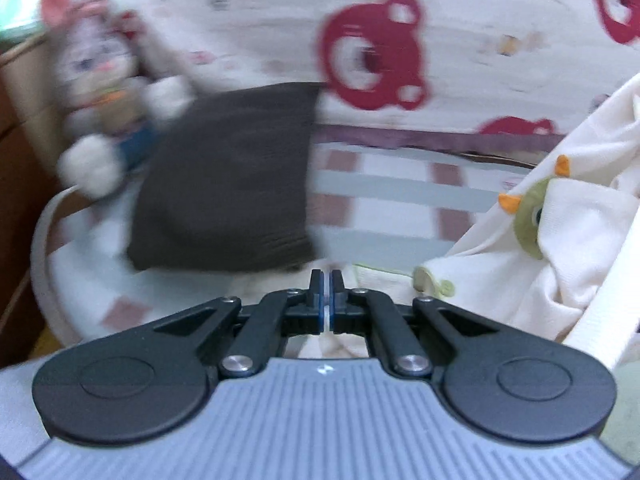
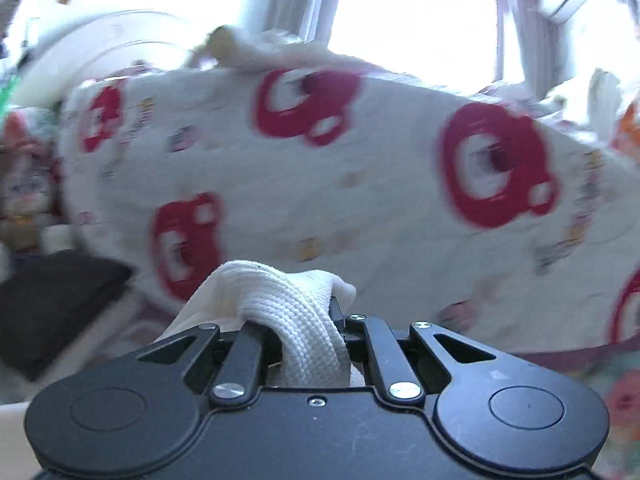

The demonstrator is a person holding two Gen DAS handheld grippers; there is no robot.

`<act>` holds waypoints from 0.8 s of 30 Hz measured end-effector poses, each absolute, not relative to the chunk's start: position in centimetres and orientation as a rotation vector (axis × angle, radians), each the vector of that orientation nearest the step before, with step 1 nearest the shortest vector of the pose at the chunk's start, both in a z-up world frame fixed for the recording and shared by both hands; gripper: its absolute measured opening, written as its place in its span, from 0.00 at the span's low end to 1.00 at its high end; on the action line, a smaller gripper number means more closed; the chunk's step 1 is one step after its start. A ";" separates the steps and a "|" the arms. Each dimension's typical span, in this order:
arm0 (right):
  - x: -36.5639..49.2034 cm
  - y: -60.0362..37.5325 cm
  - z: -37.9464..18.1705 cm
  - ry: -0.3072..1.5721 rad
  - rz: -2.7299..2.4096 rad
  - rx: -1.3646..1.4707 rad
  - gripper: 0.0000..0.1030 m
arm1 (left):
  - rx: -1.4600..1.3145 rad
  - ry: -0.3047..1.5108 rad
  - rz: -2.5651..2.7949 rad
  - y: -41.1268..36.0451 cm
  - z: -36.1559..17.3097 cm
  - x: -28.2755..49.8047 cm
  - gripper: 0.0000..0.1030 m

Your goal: Fold clothes

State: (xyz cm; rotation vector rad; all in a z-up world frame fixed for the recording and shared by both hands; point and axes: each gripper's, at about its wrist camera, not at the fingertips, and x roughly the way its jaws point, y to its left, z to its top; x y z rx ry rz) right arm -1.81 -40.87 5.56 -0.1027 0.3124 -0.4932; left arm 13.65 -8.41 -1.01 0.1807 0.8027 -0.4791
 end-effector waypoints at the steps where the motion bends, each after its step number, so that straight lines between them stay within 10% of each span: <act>1: -2.7 -42.1 6.2 0.302 -0.542 -0.096 0.09 | 0.184 0.809 -0.527 -10.0 -0.7 14.0 0.04; 5: -6.3 -46.9 4.8 0.417 -0.751 -0.106 0.10 | 0.210 0.824 -0.667 -15.8 -0.7 14.4 0.05; 9: -9.3 -51.9 -1.3 0.729 -0.932 -0.125 0.48 | 0.275 0.865 -0.731 -21.3 -3.2 12.8 0.23; 13: -13.2 -54.4 -6.6 0.909 -1.025 -0.029 0.48 | 0.261 0.968 -0.784 -24.8 -7.5 11.6 0.41; 24: -15.7 -51.3 -7.3 0.831 -0.838 -0.053 0.59 | 0.334 0.981 -0.860 -25.9 -14.7 8.1 0.41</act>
